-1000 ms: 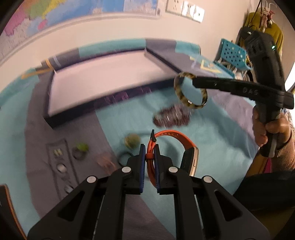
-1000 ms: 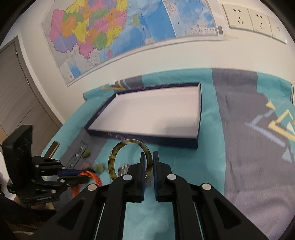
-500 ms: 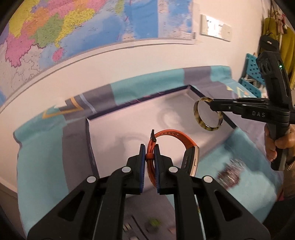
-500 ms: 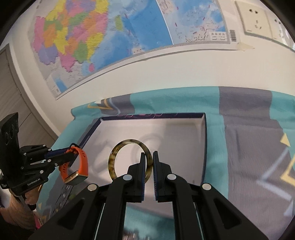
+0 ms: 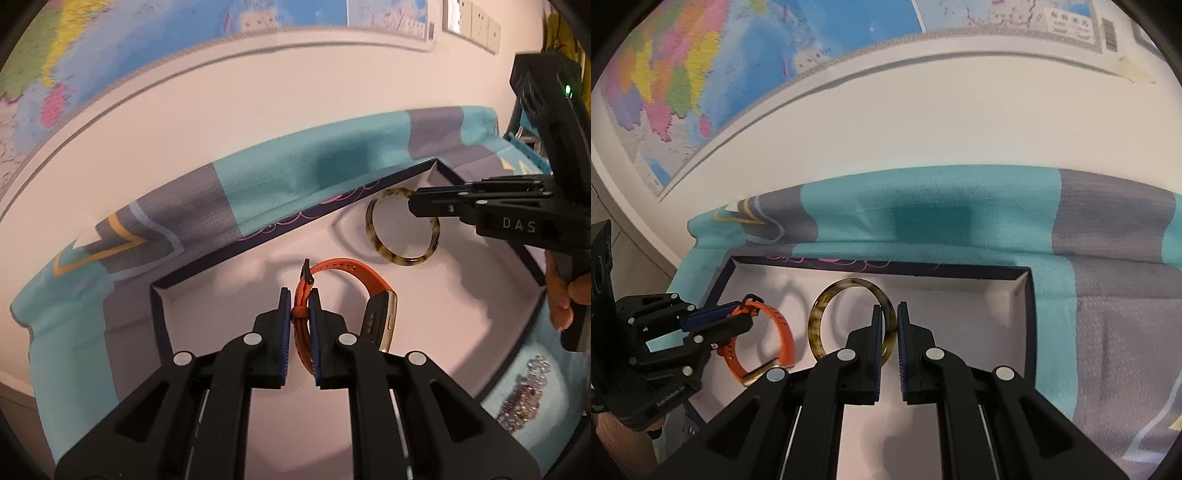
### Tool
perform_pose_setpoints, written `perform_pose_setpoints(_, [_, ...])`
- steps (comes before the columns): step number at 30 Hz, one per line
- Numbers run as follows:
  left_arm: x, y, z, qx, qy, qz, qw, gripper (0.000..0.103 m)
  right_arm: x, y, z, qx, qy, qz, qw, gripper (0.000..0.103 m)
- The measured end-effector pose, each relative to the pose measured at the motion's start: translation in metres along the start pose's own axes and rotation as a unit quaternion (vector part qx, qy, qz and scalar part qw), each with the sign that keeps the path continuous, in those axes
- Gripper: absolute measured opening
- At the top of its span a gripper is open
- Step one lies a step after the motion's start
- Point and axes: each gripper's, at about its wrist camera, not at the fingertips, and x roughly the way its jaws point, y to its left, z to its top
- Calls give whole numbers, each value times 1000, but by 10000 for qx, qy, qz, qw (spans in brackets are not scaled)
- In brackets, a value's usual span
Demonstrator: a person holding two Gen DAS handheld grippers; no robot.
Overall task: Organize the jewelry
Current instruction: 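Carry the watch into the tray and open the left tool while the right tool releases the bangle there, then lower the right tool onto the clear crystal bracelet and close on it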
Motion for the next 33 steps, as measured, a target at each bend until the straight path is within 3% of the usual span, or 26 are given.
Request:
perform_pose_setpoints(11, [31, 5, 18, 115, 269, 154, 9995, 10, 17, -7, 8, 310, 230, -149, 9991, 11])
perform_pose_setpoints(13, [36, 9, 20, 12, 326, 143, 9994, 10, 15, -8, 6, 327, 173, -142, 9992, 25])
perform_pose_setpoints(17, [38, 15, 20, -190, 280, 214, 9992, 16, 1, -3, 1, 238, -42, -83, 9997, 30])
perform_pose_setpoints(18, [35, 16, 20, -221, 229, 216, 9993, 16, -4, -1, -2, 196, -87, -46, 9998, 35])
perform_pose_setpoints(20, [25, 16, 18, -267, 69, 267, 9993, 27, -14, 2, -8, 100, -160, 2, 9998, 40])
perform_pose_setpoints(24, [1, 17, 10, -398, -226, 403, 9981, 29, -36, 11, -26, -188, -303, 190, 9992, 47])
perform_pose_setpoints(33, [-84, -7, -43, -429, -997, 208, 9939, 45, -96, 30, -97, -943, -462, 481, 9933, 50])
